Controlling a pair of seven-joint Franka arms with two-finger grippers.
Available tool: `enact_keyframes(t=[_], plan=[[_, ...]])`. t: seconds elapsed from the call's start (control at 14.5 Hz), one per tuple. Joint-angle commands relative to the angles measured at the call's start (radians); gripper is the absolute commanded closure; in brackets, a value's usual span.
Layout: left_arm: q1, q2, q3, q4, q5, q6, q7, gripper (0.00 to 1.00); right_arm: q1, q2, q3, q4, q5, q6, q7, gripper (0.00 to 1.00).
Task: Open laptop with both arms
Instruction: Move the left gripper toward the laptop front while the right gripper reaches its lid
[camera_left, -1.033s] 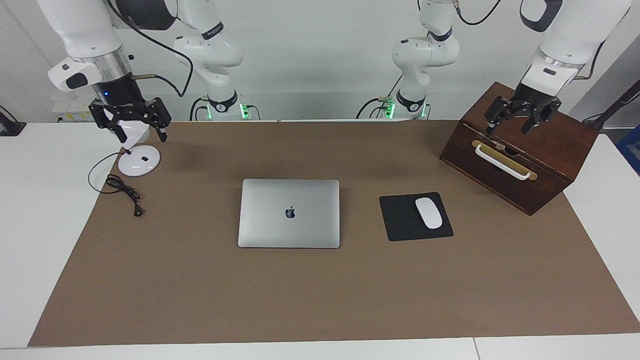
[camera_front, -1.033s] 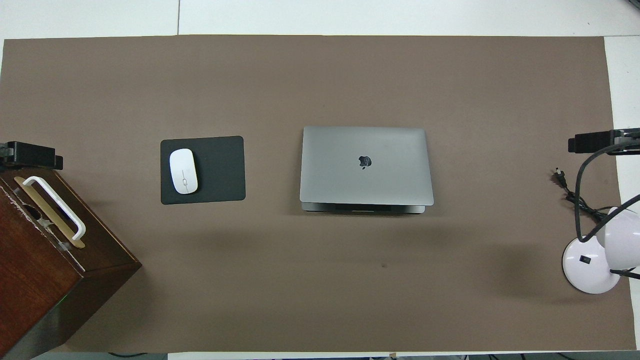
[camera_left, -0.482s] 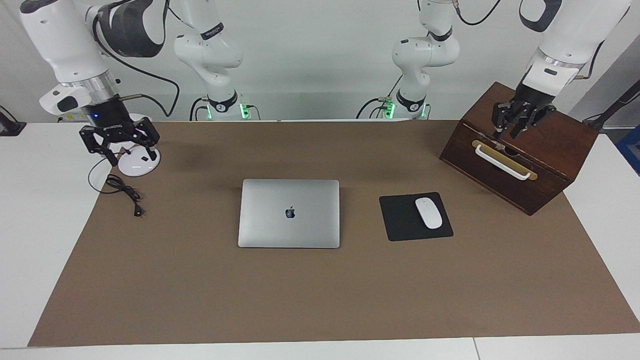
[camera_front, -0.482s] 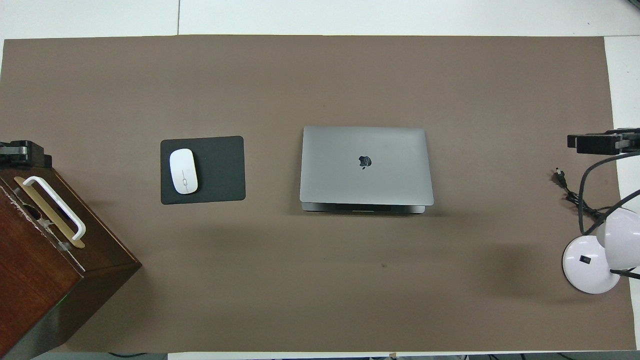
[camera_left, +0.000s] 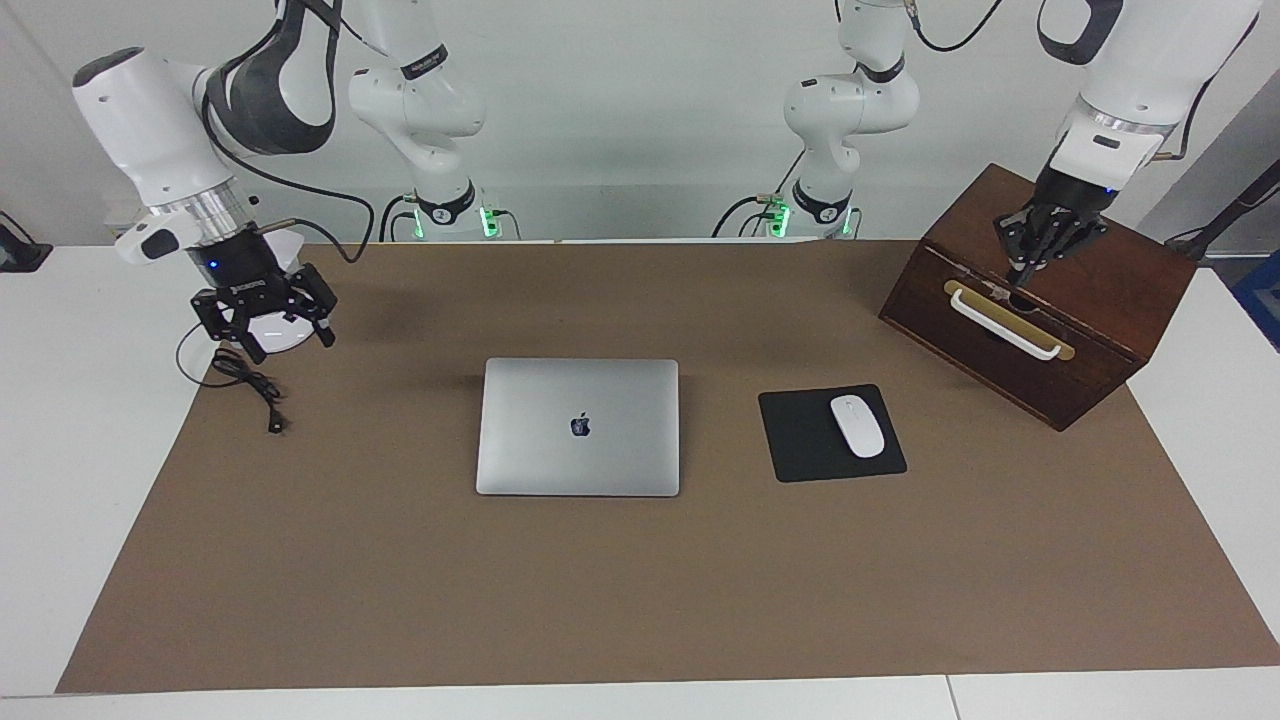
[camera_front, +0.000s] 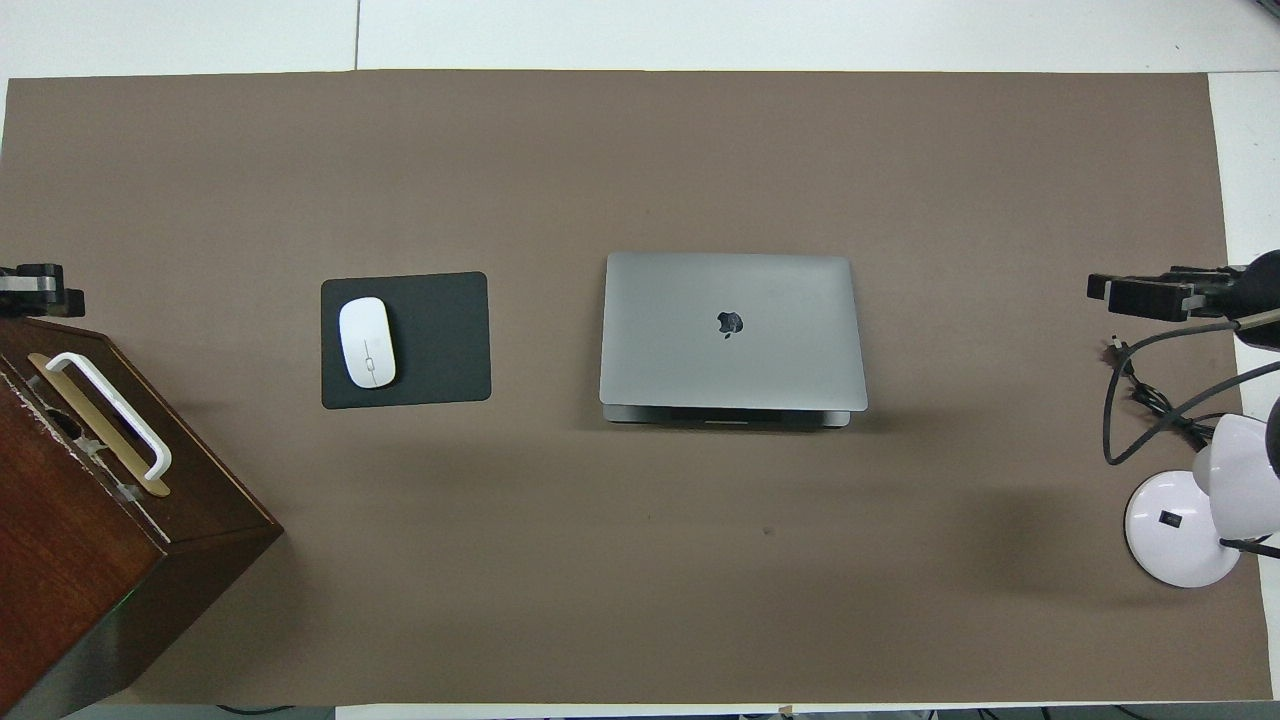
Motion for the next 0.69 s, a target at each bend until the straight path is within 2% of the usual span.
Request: enact_keyframes(t=[0.0,0.28,0.48,0.62], plan=[[-0.029,-0.009,0.003,-0.063,0.001,0.093,-0.016,1.00,0.018,-0.042,0.010,-0.102,0.120,0.098,-0.029,0.00],[-0.066,-0.124,0.001,-0.330,0.001,0.344,-0.024,1.00,0.089,-0.042,0.010,-0.156,0.303,0.191,-0.005,0.00],[-0.101,-0.190,0.000,-0.490,-0.001,0.518,-0.033,1.00,0.150,-0.056,0.012,-0.183,0.366,0.230,0.168,0.00],[-0.135,-0.216,0.001,-0.559,-0.001,0.602,-0.038,1.00,0.233,-0.068,0.012,-0.214,0.413,0.311,0.268,0.00]])
